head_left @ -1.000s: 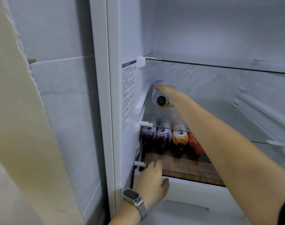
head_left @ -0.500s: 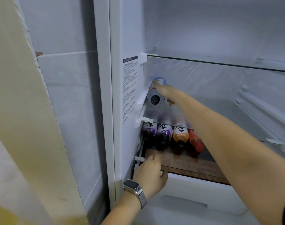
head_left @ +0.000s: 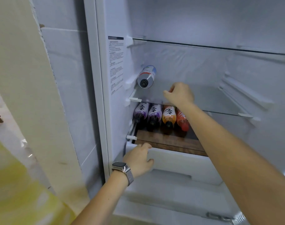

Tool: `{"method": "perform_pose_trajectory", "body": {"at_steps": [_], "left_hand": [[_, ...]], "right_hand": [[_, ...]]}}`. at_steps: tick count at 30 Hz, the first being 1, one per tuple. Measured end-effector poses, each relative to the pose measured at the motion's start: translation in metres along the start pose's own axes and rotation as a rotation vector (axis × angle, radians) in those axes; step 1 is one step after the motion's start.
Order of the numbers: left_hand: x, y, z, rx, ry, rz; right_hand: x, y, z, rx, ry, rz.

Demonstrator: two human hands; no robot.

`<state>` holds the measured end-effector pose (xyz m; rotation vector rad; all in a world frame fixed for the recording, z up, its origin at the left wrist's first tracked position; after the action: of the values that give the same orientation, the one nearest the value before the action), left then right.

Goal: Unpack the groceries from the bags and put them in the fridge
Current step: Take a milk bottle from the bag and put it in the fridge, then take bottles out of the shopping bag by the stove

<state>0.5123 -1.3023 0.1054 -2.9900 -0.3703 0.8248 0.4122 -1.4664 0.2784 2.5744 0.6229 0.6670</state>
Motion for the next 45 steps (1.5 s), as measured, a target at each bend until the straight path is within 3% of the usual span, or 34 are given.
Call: {"method": "perform_pose_trajectory", "body": {"at_steps": [3,6,10,17,25,35,45], "left_hand": [[0.002,-0.015,0.004,-0.003,-0.028,-0.008],[0.006,-0.030,0.009,0.016,-0.048,-0.019],[0.008,-0.054,0.007,-0.008,-0.006,0.005],[-0.002,-0.116,0.041,0.076,0.063,0.101],[-0.036,-0.193,0.126,0.267,0.202,0.266],[-0.172,-0.349,0.256,0.504,0.405,0.744],[-0.323,-0.573,0.343,0.647,0.438,1.225]], "right_hand": [[0.005,-0.033,-0.022,-0.125,-0.053,-0.026],[0.015,-0.073,-0.031,-0.123,-0.123,-0.084],[0.014,-0.125,-0.033,0.010,-0.176,-0.084],[-0.007,-0.260,-0.003,0.420,-0.039,0.137],[-0.067,-0.465,-0.027,0.546,0.051,0.472],[-0.140,-0.719,-0.149,0.391,-0.096,0.999],[-0.139,-0.981,-0.323,0.132,-0.178,1.460]]}}
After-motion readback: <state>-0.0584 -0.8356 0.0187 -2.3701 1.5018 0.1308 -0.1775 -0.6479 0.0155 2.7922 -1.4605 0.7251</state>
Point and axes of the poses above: each hand's wrist, its own y-axis towards the middle knuckle, its own z-axis out of the palm, x = y × z, the point moved 8 cm from there along y, towards the middle knuckle, and after that the axes turned 11 degrees about -z, right-handed, at the moved point
